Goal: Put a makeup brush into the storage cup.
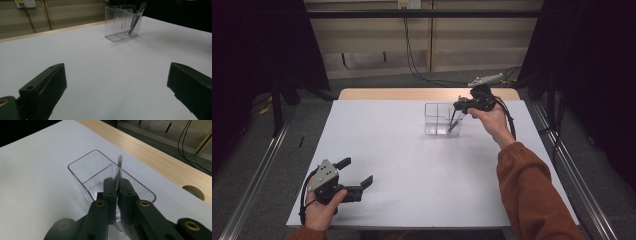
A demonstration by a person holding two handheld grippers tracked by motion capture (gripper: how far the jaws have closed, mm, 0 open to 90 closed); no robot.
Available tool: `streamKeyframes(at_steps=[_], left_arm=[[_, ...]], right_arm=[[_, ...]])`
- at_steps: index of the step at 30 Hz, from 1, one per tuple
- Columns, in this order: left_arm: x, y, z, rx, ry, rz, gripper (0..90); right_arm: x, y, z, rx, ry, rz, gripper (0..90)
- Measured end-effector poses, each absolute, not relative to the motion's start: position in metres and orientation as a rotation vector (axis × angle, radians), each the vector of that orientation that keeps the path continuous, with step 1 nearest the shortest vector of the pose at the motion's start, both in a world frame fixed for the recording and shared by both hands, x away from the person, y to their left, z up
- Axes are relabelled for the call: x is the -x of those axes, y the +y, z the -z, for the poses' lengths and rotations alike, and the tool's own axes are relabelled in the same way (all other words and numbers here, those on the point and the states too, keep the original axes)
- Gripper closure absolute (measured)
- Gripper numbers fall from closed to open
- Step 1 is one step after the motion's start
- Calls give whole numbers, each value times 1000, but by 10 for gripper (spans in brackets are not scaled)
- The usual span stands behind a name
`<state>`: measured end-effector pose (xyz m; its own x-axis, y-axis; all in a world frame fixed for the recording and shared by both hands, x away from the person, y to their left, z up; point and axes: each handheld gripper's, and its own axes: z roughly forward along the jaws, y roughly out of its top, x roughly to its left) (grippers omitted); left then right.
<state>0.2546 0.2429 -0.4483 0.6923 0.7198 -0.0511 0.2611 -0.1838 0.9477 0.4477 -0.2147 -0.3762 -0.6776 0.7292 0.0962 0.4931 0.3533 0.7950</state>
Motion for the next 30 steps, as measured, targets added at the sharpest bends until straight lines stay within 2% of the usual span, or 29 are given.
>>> streamKeyframes(at_steps=[8, 15, 17, 26, 28, 30], left_arm=[[-255, 243, 448, -1761, 786, -499, 25], [-256, 243, 449, -1760, 791, -501, 25], [-256, 242, 448, -1758, 793, -501, 25], [-261, 242, 450, -1751, 805, -489, 25], [-261, 244, 449, -1745, 803, -491, 25], [-262, 247, 448, -1732, 811, -502, 25]], right_arm=[[-447, -216, 379, -1104, 2319, -1272, 830], [-445, -216, 381, -1090, 2285, -1312, 762], [-445, -215, 381, -1092, 2277, -1319, 717], [-441, -225, 390, -1150, 2176, -1354, 376], [-440, -228, 391, -1152, 2165, -1377, 343], [-438, -230, 391, -1157, 2137, -1383, 261]])
